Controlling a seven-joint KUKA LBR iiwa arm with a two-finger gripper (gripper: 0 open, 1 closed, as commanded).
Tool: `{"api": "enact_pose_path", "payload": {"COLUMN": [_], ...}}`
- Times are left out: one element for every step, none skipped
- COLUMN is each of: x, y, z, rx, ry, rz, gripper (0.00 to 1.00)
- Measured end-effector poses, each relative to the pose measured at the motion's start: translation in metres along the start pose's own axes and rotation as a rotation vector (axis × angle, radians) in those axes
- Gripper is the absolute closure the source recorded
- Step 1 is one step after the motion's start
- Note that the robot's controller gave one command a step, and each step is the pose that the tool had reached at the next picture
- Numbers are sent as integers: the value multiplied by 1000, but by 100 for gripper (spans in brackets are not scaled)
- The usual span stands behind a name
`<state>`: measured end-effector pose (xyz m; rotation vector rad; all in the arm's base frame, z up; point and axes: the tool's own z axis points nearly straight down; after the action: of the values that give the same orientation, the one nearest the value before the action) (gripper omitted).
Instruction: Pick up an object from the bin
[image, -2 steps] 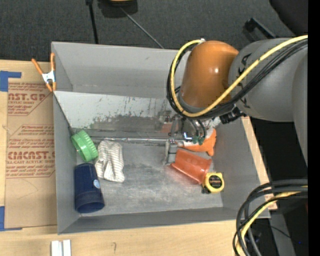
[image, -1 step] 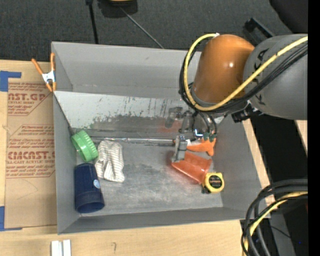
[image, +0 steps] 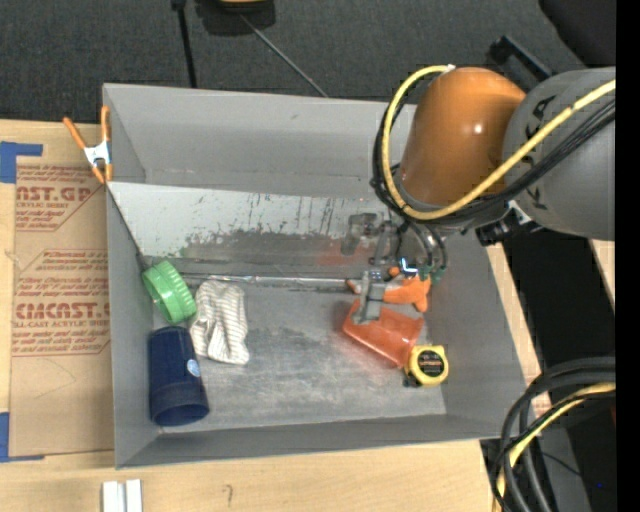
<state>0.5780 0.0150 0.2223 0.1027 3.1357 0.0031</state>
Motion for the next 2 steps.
{"api": "enact_pose_path", "payload": {"x": [0, 18], "y": [19, -23], "z": [-43, -9], "rx": [2, 0], "ry": [3, -4], "rz": [-231, -241], "gripper": [0, 0]}}
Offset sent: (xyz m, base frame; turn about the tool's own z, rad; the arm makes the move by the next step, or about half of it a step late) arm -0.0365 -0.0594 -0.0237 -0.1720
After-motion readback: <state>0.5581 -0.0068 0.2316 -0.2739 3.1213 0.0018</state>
